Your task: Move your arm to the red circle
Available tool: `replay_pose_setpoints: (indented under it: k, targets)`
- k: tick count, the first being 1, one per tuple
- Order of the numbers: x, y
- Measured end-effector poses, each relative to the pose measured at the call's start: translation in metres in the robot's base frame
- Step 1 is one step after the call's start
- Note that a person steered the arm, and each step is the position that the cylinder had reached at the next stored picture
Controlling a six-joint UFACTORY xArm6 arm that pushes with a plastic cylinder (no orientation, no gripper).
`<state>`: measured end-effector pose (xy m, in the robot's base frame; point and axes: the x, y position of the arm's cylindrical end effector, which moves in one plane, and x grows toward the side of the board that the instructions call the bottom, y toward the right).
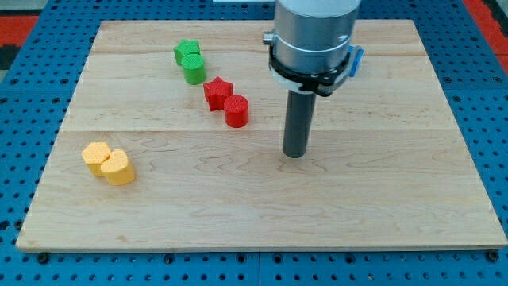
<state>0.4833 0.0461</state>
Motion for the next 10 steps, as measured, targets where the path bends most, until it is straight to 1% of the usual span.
replay_pose_setpoints:
  k: [4,6,7,8,9,10]
  targets:
    - [0.010,0.002]
    - [0.012,0.019]
    - [-0.006,0.020]
    - [0.002,-0.010]
    - [-0.028,-0.054]
    - [-0.045,-0.048]
